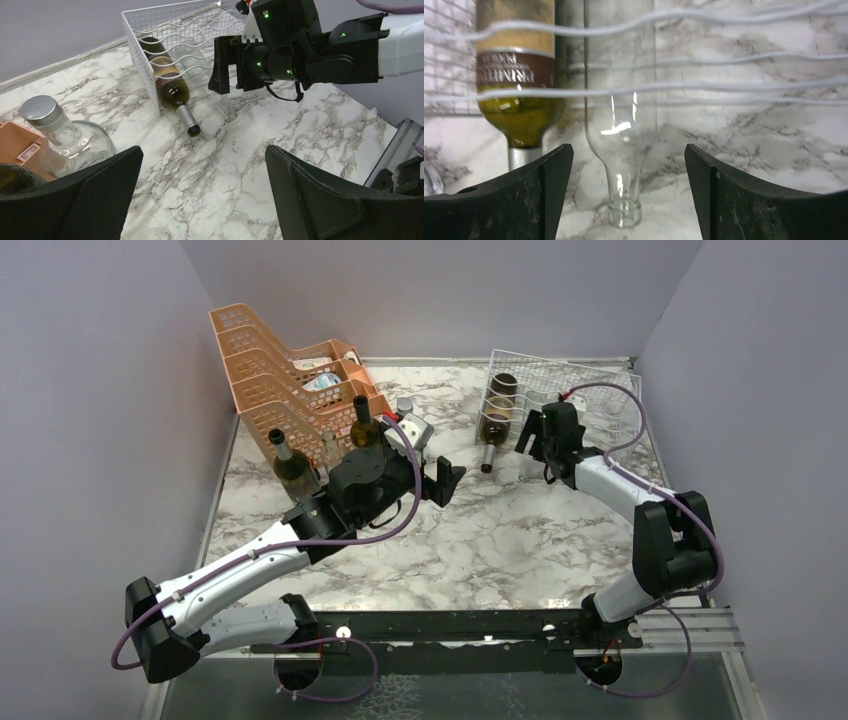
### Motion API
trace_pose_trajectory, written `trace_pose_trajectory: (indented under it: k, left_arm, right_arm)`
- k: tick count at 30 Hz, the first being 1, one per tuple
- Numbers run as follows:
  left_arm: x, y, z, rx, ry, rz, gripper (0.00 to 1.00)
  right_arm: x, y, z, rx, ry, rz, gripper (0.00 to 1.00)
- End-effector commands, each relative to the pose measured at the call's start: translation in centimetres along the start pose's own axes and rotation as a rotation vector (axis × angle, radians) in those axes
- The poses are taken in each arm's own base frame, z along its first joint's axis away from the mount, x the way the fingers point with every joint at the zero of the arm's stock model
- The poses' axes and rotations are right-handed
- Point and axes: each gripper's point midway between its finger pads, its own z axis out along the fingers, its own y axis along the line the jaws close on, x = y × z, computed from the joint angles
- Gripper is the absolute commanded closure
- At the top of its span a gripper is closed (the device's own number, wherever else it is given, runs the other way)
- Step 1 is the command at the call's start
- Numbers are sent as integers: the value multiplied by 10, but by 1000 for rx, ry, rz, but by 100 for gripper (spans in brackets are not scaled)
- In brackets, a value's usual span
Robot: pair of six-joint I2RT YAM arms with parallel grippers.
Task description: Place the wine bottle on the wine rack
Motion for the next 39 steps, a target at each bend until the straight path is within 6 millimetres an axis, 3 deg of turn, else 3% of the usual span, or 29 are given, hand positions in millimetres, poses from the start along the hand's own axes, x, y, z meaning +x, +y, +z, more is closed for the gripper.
trace_pose_trajectory:
  k: [1, 6, 10, 23, 29, 39]
  left_arm:
    - [-23, -7, -7, 26, -48, -25, 1]
    - [-23, -7, -8, 25, -54, -27, 1]
    - [-22, -7, -8, 25, -53, -29, 1]
    - [-18, -4, -7, 14, -42, -19, 1]
    - [-16, -4, -6, 11, -37, -13, 1]
    - [-14, -2, -6, 2, -31, -4, 1]
  right_arm:
    - [46, -15, -19, 1, 179, -43, 17]
    - [72, -14, -23, -43, 269, -70, 27]
    - [81, -12, -19, -64, 274, -71, 34]
    - [66, -8, -1, -44, 202, -44, 65]
    - [54, -2, 7, -30, 169, 7, 70]
    - [46, 2, 22, -24, 148, -27, 70]
